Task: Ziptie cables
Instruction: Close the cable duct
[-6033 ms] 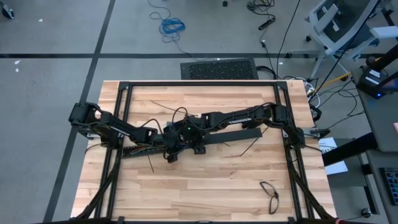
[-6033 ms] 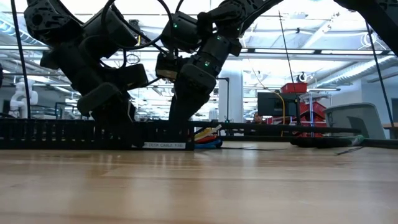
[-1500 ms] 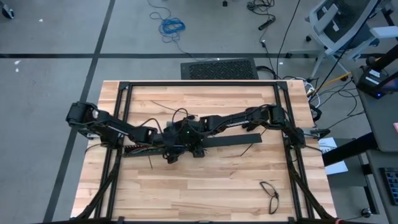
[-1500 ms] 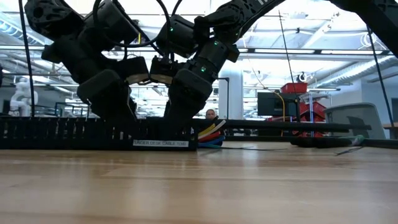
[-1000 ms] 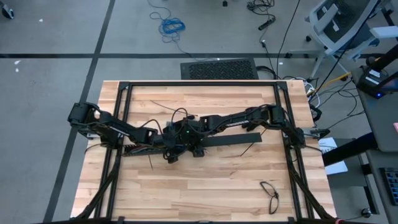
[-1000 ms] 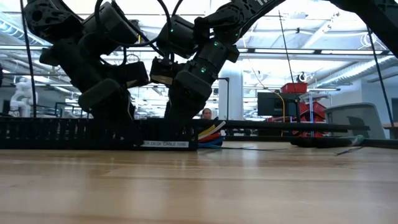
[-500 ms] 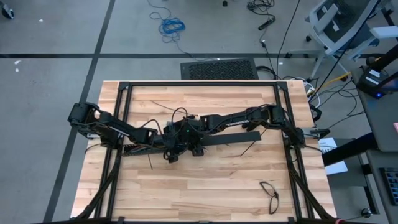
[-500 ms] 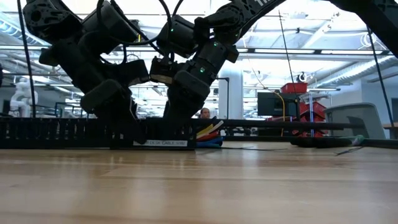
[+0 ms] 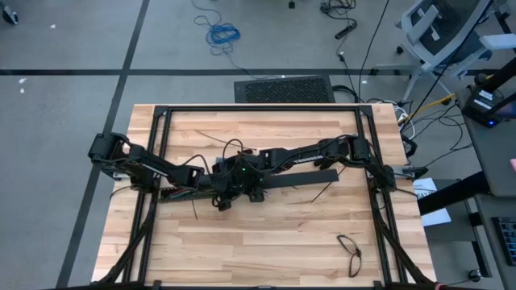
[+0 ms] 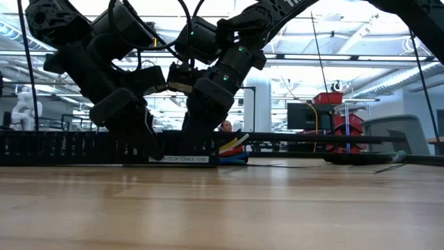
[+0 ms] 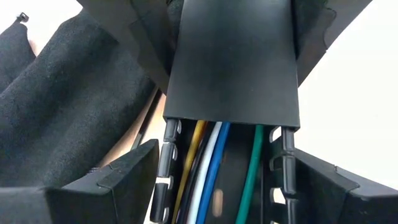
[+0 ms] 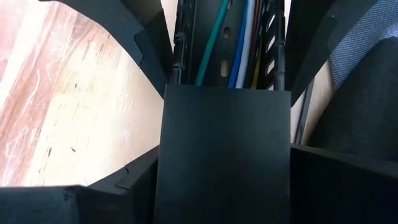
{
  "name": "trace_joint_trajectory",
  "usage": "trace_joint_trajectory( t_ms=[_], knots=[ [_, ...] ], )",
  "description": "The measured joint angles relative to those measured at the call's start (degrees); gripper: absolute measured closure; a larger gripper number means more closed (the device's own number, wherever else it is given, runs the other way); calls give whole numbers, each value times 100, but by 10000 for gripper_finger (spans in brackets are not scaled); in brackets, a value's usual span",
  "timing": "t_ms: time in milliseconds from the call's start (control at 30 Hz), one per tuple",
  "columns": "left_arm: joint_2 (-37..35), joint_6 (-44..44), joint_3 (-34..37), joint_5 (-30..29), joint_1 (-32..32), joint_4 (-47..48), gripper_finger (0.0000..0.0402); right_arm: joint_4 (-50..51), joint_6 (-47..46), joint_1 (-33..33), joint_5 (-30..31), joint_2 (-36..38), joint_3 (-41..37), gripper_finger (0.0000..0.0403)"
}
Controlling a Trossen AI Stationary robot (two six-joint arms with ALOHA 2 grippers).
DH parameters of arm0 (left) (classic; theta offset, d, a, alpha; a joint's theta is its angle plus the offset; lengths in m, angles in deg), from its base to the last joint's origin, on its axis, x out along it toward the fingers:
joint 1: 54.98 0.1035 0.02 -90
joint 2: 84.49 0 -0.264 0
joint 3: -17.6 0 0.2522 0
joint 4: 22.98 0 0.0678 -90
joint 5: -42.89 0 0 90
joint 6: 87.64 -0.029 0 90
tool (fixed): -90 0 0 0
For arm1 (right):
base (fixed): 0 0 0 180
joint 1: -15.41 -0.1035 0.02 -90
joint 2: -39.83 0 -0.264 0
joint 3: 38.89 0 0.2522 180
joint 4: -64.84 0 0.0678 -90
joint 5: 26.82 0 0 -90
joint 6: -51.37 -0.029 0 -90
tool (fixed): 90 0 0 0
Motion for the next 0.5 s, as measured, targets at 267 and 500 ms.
trace_joint_trajectory(
  t_ms=[267, 500],
  knots=[
    [0, -348, 3, -17, 0, -97, 101, -139, 31, 2, -62, 7, 0, 147],
    [0, -406, 9, -22, -2, -129, 101, -171, 60, 0, -63, 11, 0, 147]
  ],
)
